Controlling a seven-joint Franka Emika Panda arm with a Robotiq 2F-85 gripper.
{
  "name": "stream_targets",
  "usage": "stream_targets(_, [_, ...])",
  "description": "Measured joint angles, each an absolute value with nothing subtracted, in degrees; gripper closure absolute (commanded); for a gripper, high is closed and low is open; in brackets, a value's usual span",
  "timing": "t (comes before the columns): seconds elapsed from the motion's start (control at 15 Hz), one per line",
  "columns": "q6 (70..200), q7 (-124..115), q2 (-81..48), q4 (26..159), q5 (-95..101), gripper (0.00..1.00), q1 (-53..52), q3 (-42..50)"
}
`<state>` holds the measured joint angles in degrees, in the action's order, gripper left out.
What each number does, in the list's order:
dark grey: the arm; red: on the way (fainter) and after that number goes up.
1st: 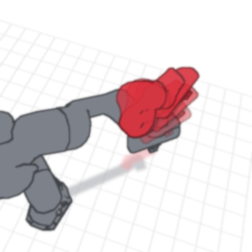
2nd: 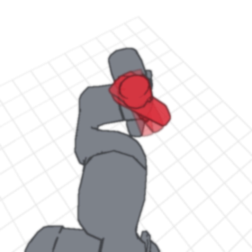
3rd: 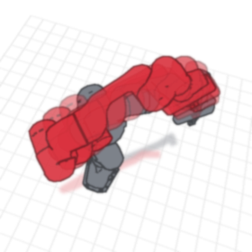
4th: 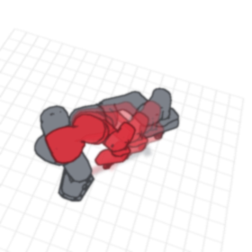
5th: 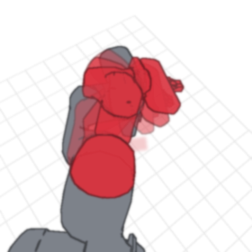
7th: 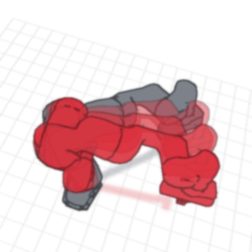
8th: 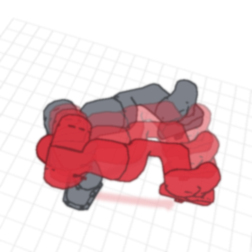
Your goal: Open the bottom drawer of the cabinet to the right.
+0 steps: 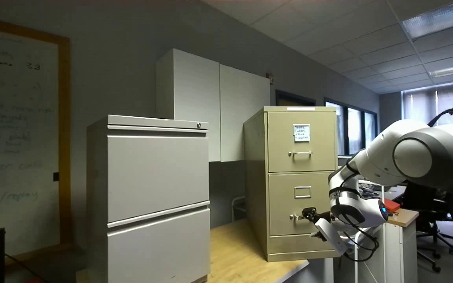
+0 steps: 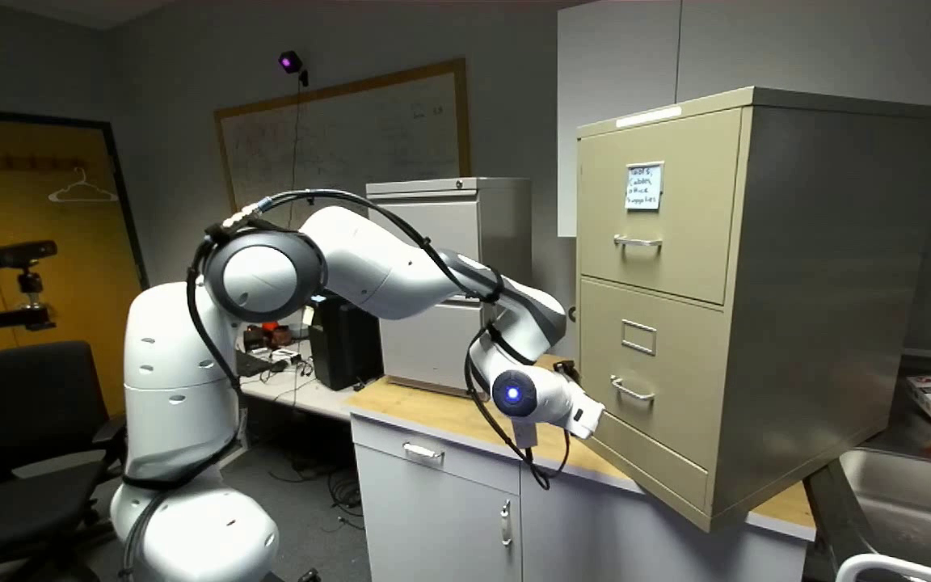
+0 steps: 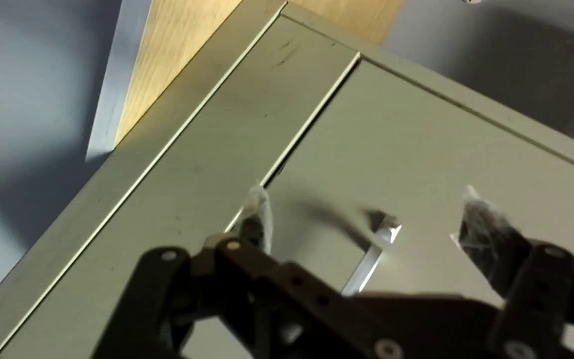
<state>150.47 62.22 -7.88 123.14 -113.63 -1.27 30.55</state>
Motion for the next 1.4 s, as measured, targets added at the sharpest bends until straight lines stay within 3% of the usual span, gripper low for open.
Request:
stream_targets(0.47, [149.79,63.54,-8.09,120.41,-120.50,0.00,8.85,23.61])
stream_targets(1.4, [146.52,63.51,-15.27,113.26,-127.26,0.00,12.26,22.14])
